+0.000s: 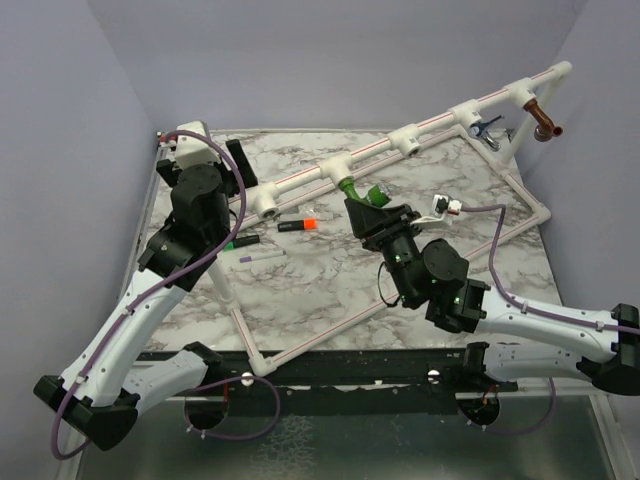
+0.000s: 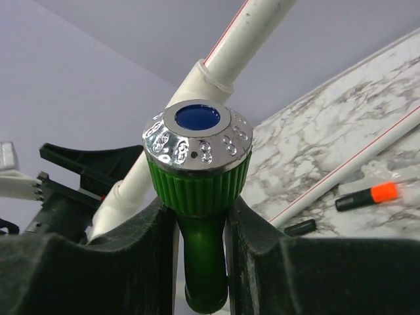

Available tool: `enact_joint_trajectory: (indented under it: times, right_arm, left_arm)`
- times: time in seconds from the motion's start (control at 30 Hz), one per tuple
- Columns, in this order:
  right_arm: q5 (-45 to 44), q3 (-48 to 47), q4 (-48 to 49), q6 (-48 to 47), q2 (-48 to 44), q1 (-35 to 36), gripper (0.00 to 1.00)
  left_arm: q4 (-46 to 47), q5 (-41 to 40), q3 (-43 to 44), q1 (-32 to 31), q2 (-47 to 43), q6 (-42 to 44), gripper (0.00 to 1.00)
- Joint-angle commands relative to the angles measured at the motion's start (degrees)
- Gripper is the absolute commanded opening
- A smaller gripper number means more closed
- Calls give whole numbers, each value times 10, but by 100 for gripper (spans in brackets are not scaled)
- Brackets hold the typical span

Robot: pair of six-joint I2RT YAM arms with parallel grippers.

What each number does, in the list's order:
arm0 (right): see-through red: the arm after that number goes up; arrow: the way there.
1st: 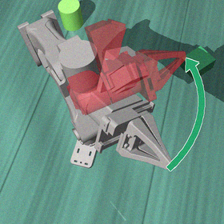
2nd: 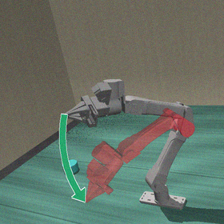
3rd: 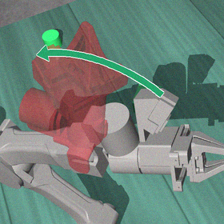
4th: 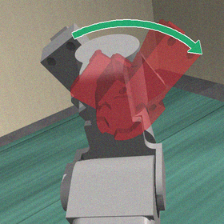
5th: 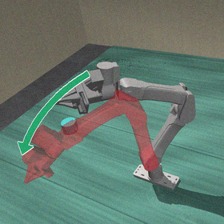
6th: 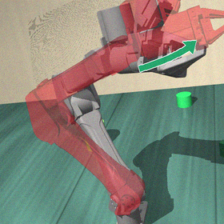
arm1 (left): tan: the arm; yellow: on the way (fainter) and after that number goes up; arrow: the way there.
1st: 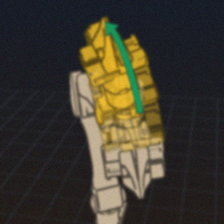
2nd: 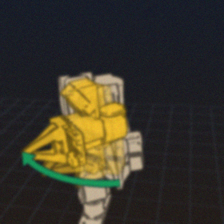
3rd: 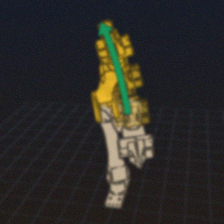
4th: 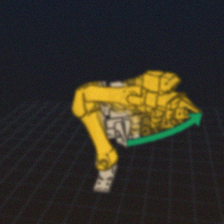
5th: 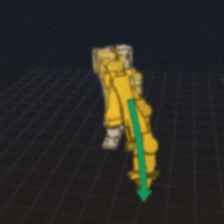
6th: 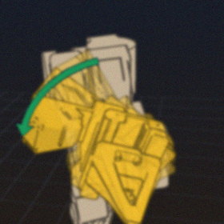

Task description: Install the water faucets

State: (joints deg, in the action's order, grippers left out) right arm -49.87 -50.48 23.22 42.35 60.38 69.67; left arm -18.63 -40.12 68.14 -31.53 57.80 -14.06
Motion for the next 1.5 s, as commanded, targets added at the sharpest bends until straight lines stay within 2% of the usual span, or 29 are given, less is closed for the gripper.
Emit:
enact_joint_trajectory:
  times: [0.0, 0.37, 0.6, 0.83, 1.03, 1.23, 1.47]
  right_arm:
    - [17, 19, 12, 161, -5, 8, 0]
    - [48, 49, 54, 365, 2, 8, 1]
    - [61, 40, 40, 348, 8, 8, 1]
    - [58, 47, 13, 320, -15, 8, 33]
    - [56, 64, 8, 289, -42, 8, 50]
    - [59, 73, 0, 241, -72, 8, 60]
    - [49, 41, -130, 188, -107, 8, 63]
  left_arm:
    - [-189, 68, -59, -20, 16, 10, 99]
    - [-189, 67, -59, -20, 14, 10, 99]
    - [-190, 65, -60, -20, 13, 11, 99]
    - [-189, 65, -58, -20, 16, 11, 99]
    - [-190, 63, -57, -20, 19, 12, 99]
    - [-190, 60, -56, -20, 24, 12, 99]
    - [-190, 61, -51, -20, 31, 12, 99]
